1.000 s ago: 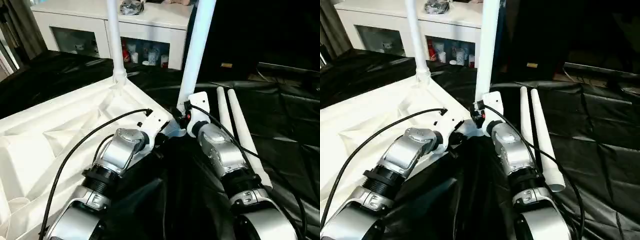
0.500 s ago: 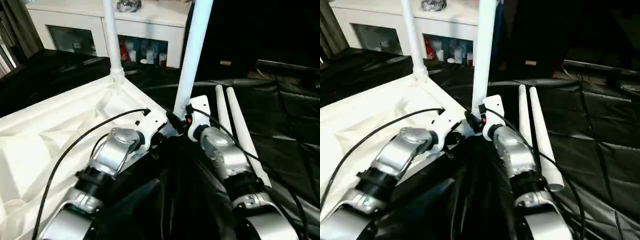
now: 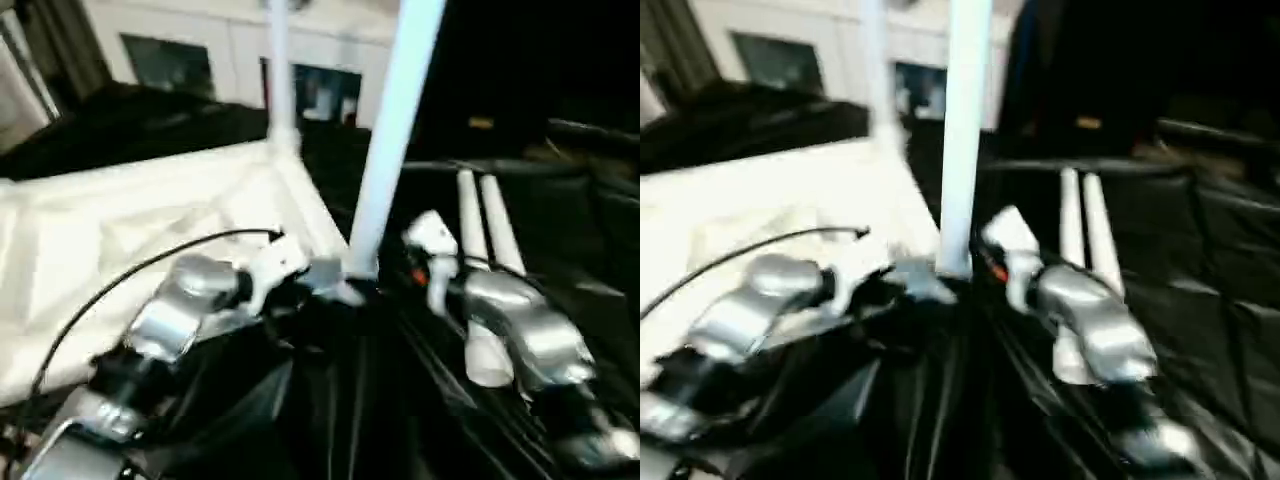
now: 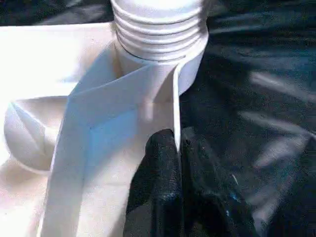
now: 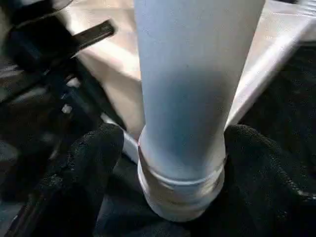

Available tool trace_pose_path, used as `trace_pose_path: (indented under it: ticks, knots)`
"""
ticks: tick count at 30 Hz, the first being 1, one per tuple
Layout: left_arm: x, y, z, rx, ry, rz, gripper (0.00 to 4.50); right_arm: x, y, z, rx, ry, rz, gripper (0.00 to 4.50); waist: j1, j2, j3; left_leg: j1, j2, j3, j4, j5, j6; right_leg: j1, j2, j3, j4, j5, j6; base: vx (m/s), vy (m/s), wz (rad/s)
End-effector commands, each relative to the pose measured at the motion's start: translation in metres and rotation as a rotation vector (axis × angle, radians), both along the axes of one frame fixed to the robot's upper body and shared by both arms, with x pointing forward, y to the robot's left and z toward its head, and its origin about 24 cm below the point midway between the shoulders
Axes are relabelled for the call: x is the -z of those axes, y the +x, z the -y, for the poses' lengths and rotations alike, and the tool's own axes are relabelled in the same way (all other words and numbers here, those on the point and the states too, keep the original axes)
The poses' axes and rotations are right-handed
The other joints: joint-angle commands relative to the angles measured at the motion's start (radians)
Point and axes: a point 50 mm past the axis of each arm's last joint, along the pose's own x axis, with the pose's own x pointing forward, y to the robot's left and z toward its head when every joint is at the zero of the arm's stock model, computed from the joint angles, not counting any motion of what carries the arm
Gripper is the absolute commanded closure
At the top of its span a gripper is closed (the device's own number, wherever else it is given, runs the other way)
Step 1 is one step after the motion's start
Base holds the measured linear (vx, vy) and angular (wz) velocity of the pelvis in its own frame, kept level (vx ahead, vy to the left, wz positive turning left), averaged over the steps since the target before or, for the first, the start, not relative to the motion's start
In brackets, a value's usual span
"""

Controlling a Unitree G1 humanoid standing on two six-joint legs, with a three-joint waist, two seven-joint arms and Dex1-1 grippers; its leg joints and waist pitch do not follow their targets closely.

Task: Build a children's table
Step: Insert table leg to table base

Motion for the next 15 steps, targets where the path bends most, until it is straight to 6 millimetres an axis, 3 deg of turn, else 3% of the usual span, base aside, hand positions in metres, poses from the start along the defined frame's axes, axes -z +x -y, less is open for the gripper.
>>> trace_pose_path:
  ticks: [1, 4, 5, 6, 11, 15]
  knots:
    - [-0.0196, -0.0039, 0.0147, 0.118, -0.101, 0.064, 4.5, 0.0043, -0.0086, -0.0035, -0.07, -0.018, -0.034, 0.71, 0.0, -0.001, -0.06, 0.001, 0.038, 0.0, -0.054, 0.026, 0.093, 0.067, -0.077, 0.045, -0.04, 0.144, -0.254, 0.0, 0.0, 0.0]
    - [-0.02, -0.0064, 0.0127, 0.146, -0.12, 0.058, 4.5, 0.0051, -0.013, -0.0013, -0.098, -0.044, -0.032, 0.71, 0.006, -0.001, -0.058, 0.002, 0.039, 0.001, -0.055, -0.01, 0.075, 0.066, -0.08, 0.047, -0.045, 0.081, -0.248, 0.0, 0.0, 0.0]
    - [-0.02, -0.0064, 0.0127, 0.146, -0.12, 0.058, 4.5, 0.0051, -0.013, -0.0013, -0.098, -0.044, -0.032, 0.71, 0.008, 0.004, -0.058, 0.002, 0.04, 0.001, -0.055, -0.016, 0.07, 0.065, -0.081, 0.047, -0.045, 0.07, -0.246, 0.0, 0.0, 0.0]
    - [-0.0198, -0.0078, 0.0115, 0.161, -0.133, 0.053, 4.5, 0.0062, -0.0163, -0.0011, -0.12, -0.056, -0.041, 0.71, 0.008, 0.0, -0.058, 0.003, 0.039, 0.001, -0.056, -0.034, 0.059, 0.066, -0.08, 0.047, -0.047, 0.046, -0.238, 0.0, 0.0, 0.0]
    - [-0.0167, -0.0101, 0.0096, 0.175, -0.133, 0.04, 4.5, 0.0088, -0.0179, -0.0038, -0.125, -0.054, -0.049, 0.71, 0.01, -0.001, -0.058, -0.002, 0.037, 0.0, -0.055, -0.033, 0.047, 0.067, -0.079, 0.047, -0.046, 0.02, -0.223, 0.0, 0.0, 0.0]
    - [-0.0148, -0.0106, 0.0088, 0.179, -0.129, 0.037, 4.5, 0.0122, -0.0166, -0.0058, -0.118, -0.054, -0.059, 1.06, 0.011, -0.001, -0.061, -0.002, 0.036, 0.001, -0.052, -0.022, 0.046, 0.066, -0.078, 0.047, -0.044, 0.024, -0.221, 0.0, 0.0, 0.0]
